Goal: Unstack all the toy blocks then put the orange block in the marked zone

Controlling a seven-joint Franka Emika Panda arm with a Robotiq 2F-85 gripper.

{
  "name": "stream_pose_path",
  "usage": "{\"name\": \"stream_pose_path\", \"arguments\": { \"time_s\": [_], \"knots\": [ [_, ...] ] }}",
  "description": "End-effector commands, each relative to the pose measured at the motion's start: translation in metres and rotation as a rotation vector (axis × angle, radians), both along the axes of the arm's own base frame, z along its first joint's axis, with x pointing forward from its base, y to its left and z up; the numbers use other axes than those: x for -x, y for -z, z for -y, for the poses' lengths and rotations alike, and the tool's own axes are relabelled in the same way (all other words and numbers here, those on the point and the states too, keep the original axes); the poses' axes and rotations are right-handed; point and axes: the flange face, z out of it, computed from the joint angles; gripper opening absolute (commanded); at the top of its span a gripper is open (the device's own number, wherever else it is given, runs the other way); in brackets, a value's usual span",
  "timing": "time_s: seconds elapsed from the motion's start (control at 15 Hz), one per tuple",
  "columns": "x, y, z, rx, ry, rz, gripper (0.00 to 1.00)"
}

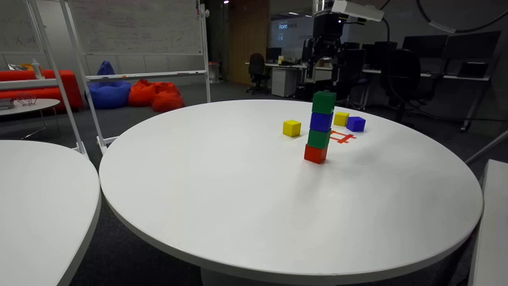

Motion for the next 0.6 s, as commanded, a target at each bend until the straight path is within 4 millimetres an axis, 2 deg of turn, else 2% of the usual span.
{"name": "stream_pose_path", "arguments": {
  "time_s": [0.0,0.27,0.53],
  "knots": [
    [0.002,0.005,-0.004,0.072,-0.051,-0.069,1.0],
    [0.006,0.013,-0.008,0.144,-0.114,-0.145,1.0],
    [0.011,0.016,-0.008,0.124,-0.109,-0.125,1.0]
  ]
}}
